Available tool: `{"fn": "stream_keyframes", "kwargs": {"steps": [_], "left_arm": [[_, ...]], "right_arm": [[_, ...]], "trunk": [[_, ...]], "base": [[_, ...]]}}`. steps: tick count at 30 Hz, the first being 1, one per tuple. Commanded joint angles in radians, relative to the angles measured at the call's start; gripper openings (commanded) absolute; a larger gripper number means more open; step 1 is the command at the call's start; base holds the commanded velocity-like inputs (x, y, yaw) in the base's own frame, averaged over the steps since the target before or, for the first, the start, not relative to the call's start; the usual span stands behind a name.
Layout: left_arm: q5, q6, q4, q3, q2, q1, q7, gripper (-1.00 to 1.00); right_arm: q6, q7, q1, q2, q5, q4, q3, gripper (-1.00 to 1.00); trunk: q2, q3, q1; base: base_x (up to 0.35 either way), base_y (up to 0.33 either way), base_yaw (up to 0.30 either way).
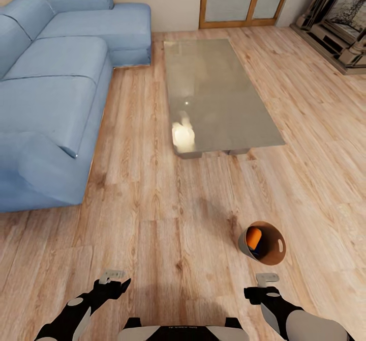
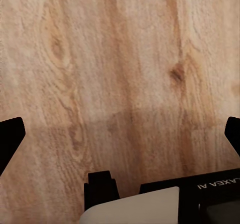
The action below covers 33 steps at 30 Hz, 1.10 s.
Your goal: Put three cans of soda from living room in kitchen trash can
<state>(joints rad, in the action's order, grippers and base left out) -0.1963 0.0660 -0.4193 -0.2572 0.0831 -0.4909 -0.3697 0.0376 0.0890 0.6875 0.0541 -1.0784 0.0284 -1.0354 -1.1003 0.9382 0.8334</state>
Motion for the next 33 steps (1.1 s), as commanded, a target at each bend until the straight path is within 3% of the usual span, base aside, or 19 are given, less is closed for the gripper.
{"fn": "stream_keyframes", "kwargs": {"steps": [1,20,29,30,31,32,33], "left_arm": [[0.0,0.0,0.0,0.0,0.0,0.0,0.0,1.0],[0.0,0.001,0.0,0.0,0.001,0.0,0.0,1.0],[0.0,0.0,0.028,0.0,0.002,0.0,0.001,1.0],[1.283,0.609,-1.126,-0.571,0.918,1.03,-1.169,1.0],[1.04,0.493,-0.889,-0.463,0.744,0.835,-0.947,1.0],[0.667,0.316,-0.519,-0.297,0.478,0.534,-0.603,1.0],[0.667,0.316,-0.519,-0.297,0.478,0.534,-0.603,1.0]], "right_arm": [[0.0,0.0,0.0,0.0,0.0,0.0,0.0,1.0],[0.0,0.0,-0.002,0.002,0.001,-0.001,-0.001,1.0],[0.002,0.0,-0.041,0.01,0.0,0.0,-0.002,1.0],[-1.085,0.604,0.14,-0.229,-0.408,0.617,0.825,1.0],[-1.011,0.489,0.102,-0.229,-0.33,0.5,0.668,1.0],[-0.646,0.313,0.044,-0.229,-0.211,0.32,0.426,1.0],[-0.646,0.313,0.044,-0.229,-0.211,0.32,0.426,1.0]], "trunk": [[0.007,-0.003,-0.004],[0.14,-0.063,-0.077],[0.203,-0.091,-0.111],[0.21,-0.094,-0.115],[0.217,-0.097,-0.119],[0.224,-0.1,-0.123],[0.231,-0.104,-0.127]], "base": [[0.0,0.0,0.0],[0.0,0.0,0.0],[0.0,0.0,0.0],[0.0,0.0,0.0],[0.0,0.0,0.0],[0.0,0.0,0.0],[0.0,0.0,0.0]]}}
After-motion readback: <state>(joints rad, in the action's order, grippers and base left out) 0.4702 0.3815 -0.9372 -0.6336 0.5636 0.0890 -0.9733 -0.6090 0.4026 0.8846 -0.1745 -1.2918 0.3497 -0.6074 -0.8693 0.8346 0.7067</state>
